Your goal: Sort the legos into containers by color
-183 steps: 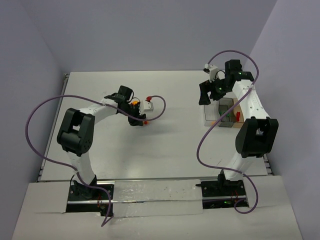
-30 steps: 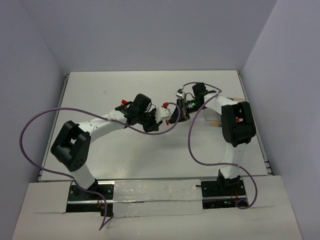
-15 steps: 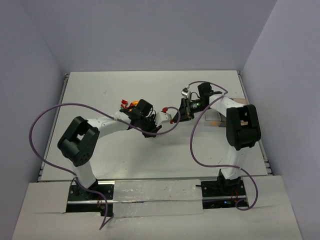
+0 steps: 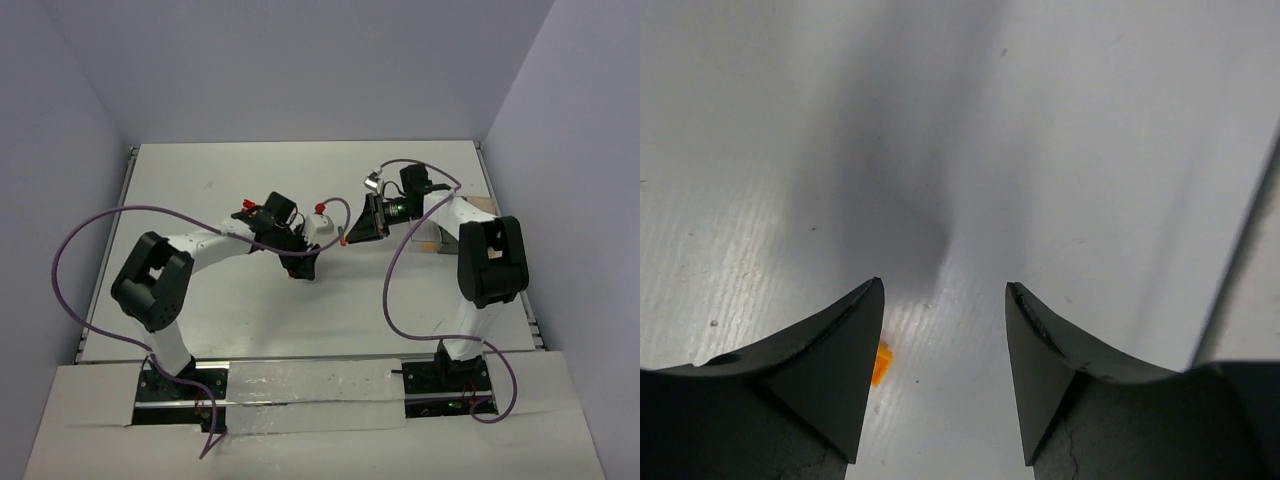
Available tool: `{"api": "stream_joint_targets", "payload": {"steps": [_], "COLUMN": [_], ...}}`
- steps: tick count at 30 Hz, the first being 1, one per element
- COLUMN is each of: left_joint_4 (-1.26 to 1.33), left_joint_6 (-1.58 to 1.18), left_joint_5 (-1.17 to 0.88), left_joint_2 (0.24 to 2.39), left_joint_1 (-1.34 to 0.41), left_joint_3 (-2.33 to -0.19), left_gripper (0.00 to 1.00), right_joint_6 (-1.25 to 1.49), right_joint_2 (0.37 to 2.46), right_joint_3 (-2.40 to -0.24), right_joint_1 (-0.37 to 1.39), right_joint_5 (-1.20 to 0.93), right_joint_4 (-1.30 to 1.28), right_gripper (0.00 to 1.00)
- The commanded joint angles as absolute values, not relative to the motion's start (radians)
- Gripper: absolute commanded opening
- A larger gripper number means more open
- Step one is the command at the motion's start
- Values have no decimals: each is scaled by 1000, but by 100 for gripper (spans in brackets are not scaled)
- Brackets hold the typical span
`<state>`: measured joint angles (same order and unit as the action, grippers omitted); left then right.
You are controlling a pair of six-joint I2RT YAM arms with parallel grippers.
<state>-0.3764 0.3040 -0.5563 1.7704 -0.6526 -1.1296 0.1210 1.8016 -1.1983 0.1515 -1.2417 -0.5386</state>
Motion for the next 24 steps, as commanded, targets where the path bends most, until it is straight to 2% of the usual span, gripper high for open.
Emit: {"api": "stream_joint_targets", "payload": {"steps": [1,3,5,8,13,16,24], "left_joint_4": [-325,-174,-77,169,585,716,742], "left_joint_6": [103,-74,-172,-504,-901,-1018,-1039], "left_joint_5": [-879,-1025,-1078,-1164,-1207,-1205,-1182], "left_joint_2": [1644,1603,1591,1600,1626,1634,1630], "left_joint_1": [-528,-472,-451,-427,-426,-426,-432], "left_joint_3": [-1205,-1188,-1166,-1093,-1001,-964,-962], "left_gripper": [61,60,60,58,57,58,60], "right_joint_6": [95,87,75,51,72,147,243], "right_joint_2": [1712,1695,1686,1657,1629,1605,1591], "right_joint_3": [-1193,-1196,-1201,-1226,-1252,-1236,-1221], "right_joint_1": [143,145,147,165,203,214,244], "right_joint_5": [-1340,-1372,-1385,-1391,-1364,-1355,-1339], "right_joint_4": [-507,-503,-505,-514,-490,-399,-302], "right_gripper": [0,0,0,0,0,0,0]}}
